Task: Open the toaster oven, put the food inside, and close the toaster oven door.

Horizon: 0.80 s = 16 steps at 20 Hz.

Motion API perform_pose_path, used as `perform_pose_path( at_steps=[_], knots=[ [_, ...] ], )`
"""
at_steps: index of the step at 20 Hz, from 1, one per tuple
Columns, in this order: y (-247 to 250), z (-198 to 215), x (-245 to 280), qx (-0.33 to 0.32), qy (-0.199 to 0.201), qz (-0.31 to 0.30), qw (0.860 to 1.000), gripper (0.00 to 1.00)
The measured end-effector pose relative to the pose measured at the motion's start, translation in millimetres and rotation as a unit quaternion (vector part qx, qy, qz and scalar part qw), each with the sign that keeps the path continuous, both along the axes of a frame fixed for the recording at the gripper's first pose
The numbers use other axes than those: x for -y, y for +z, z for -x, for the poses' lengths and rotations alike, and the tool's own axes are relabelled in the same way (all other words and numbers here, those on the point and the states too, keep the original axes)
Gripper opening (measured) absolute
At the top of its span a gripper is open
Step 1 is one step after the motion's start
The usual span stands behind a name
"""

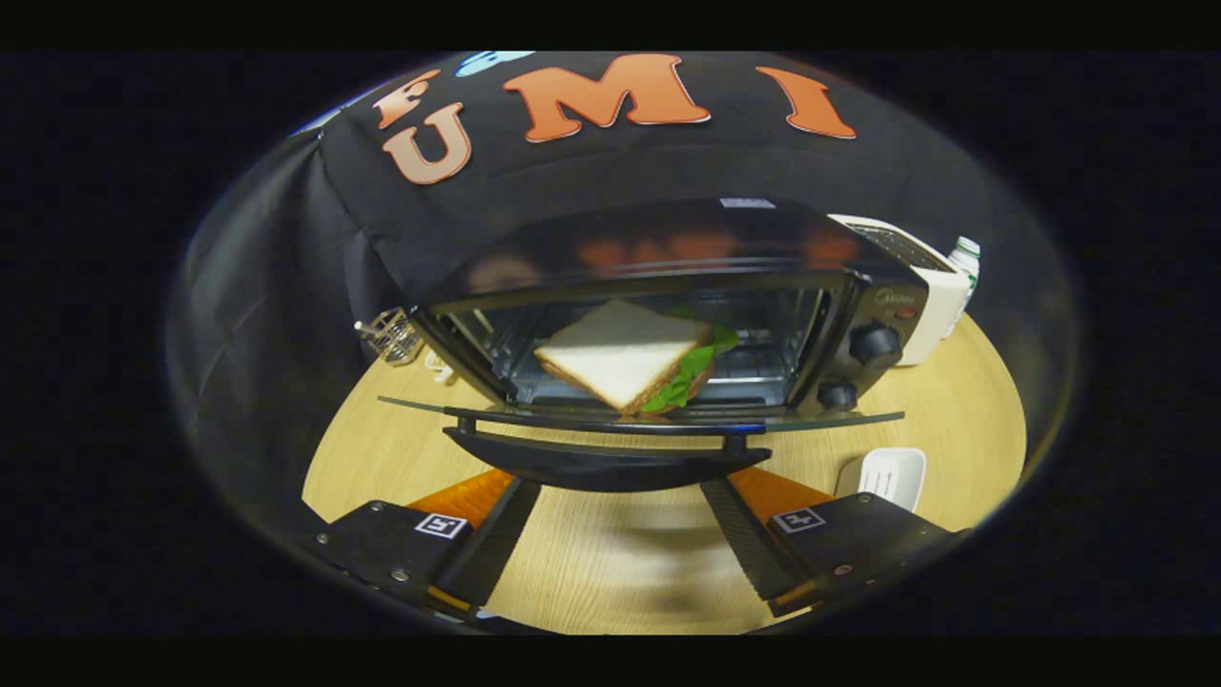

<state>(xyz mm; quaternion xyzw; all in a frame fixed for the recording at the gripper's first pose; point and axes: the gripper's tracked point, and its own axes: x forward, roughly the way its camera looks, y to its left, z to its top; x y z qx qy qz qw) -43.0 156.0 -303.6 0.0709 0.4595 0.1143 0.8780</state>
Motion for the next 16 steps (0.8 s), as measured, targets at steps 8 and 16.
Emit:
perform_pose_path(
  at_steps=[8,16],
  knots=[
    [71,-45,11,0.109,-0.036,0.022,0.993,0.99],
    [228,-63,31,0.301,-0.036,0.018,0.953,0.98]
  ],
)
